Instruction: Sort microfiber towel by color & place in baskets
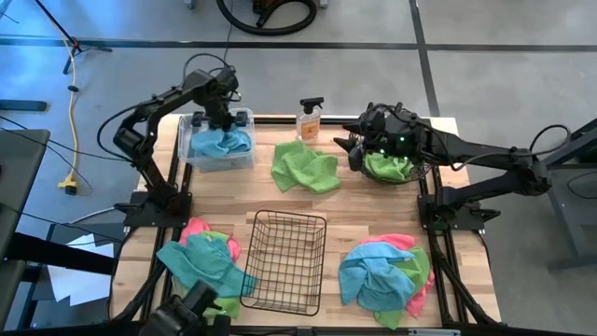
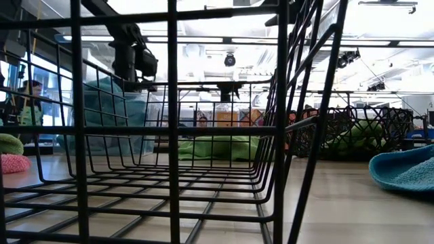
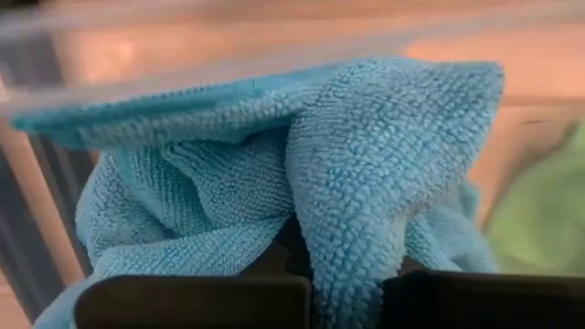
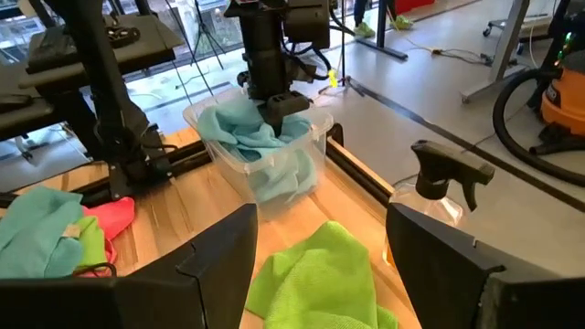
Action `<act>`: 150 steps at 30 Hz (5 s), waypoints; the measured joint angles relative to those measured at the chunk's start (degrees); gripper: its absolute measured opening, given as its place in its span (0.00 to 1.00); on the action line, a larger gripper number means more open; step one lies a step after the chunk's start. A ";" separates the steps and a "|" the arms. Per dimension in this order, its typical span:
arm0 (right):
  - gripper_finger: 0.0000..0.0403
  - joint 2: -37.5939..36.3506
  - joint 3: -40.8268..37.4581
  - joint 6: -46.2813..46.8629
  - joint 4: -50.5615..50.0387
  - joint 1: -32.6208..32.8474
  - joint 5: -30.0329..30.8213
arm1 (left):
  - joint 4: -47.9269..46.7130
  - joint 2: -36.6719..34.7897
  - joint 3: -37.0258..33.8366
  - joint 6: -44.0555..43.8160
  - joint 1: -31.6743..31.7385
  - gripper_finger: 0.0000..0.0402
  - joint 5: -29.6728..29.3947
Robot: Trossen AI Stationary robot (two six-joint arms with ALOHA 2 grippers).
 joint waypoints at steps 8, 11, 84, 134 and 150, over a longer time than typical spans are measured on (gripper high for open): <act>0.60 0.09 -0.02 1.09 0.26 -0.03 0.03 | 4.84 0.00 -7.11 -1.67 -2.79 0.00 -5.19; 0.60 0.09 -0.02 1.68 0.26 -0.03 0.05 | 8.56 -0.39 -10.44 -2.72 -3.18 0.00 -5.86; 0.60 0.03 -0.09 3.29 2.51 -0.03 5.16 | 22.20 -39.15 -27.45 -21.73 -8.66 0.44 -5.83; 0.60 0.03 -0.09 4.63 5.66 -0.05 1.44 | -12.33 -31.73 -9.90 -3.09 -15.38 0.30 -19.52; 0.60 0.05 -0.09 5.58 5.62 -0.05 1.03 | -13.65 -27.38 -9.94 10.12 -13.99 0.30 -31.00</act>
